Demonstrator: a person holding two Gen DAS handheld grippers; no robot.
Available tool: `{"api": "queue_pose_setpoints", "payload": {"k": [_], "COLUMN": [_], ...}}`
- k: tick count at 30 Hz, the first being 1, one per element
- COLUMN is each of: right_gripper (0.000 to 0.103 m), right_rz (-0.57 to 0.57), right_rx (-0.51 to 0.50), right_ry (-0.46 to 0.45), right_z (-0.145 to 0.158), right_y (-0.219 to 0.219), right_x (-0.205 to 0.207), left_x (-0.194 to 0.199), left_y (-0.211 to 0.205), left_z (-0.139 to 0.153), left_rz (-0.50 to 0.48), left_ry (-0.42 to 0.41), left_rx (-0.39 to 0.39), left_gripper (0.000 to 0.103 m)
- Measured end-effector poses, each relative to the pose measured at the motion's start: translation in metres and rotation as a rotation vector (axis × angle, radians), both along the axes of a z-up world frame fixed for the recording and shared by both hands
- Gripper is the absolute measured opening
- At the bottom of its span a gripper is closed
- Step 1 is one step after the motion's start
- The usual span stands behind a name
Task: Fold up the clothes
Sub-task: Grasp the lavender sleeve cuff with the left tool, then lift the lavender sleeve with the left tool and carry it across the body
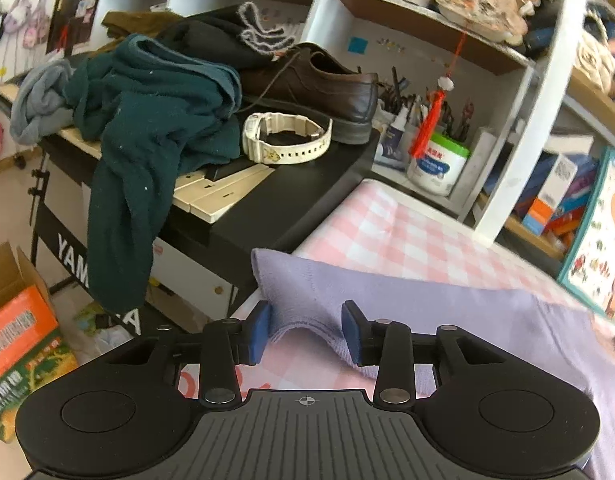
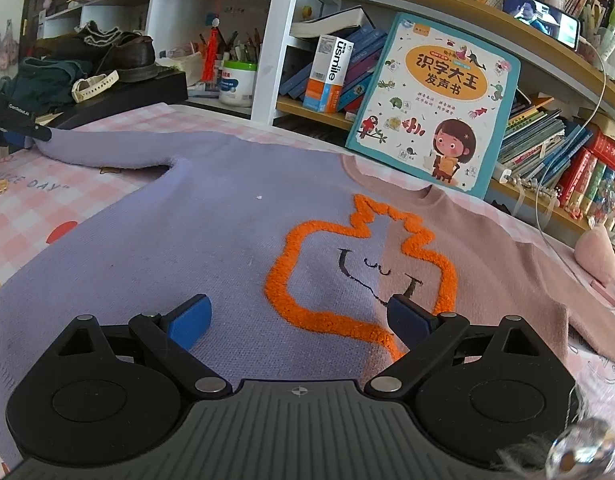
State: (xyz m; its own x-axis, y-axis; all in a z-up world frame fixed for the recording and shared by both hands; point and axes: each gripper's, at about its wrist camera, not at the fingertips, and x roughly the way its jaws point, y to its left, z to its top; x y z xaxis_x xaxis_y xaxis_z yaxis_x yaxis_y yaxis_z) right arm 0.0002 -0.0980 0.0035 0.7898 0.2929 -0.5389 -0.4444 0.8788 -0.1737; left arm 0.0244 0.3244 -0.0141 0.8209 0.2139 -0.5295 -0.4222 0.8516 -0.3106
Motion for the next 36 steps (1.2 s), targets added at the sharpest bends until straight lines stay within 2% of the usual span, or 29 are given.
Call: {"api": "queue_pose_setpoints", "payload": {"k": [3,8,11,16,21,28,36], "right_gripper": [0.095,0.095,0.095,0.095,0.095,0.095,0.096], "right_rz": [-0.001,-0.025,-0.044,-0.101,-0.155,-0.201,-0.226], "right_rx": [0.008,0.043,0.104,0.063,0.032,0.031,0.118], "right_ry": [0.006,0.022,0.003,-0.037,-0.063,-0.053,0.065], "right_z": [0.000,0.001,0.005,0.007,0.008,-0.001,-0.006], "right_y": [-0.001,-0.007,-0.023,-0.063,-0.104,-0.145,-0.162], "right_x": [0.001,0.005,0.002,-0.005,-0.012,-0.021,-0.009], "left_x": [0.000,0.002,0.002,-0.005,0.000,0.021,0.052], "left_y": [0.005,0.009,0.007,-0.010,-0.045,-0.123,-0.214], "left_z": [-0.002,-0.004,-0.002,0.020,0.061,0.111,0.141], "left_rz": [0.035,0.051,0.031,-0.028,-0.123,-0.321,-0.485], "left_ry": [-0.022,-0.023,-0.020,-0.075,-0.145,-0.200,-0.219], "left_rx": [-0.040,-0.070,-0.077,-0.054,0.000,0.084,0.112], "left_gripper": [0.032,0.011,0.008,0.008,0.008,0.008,0.008]}}
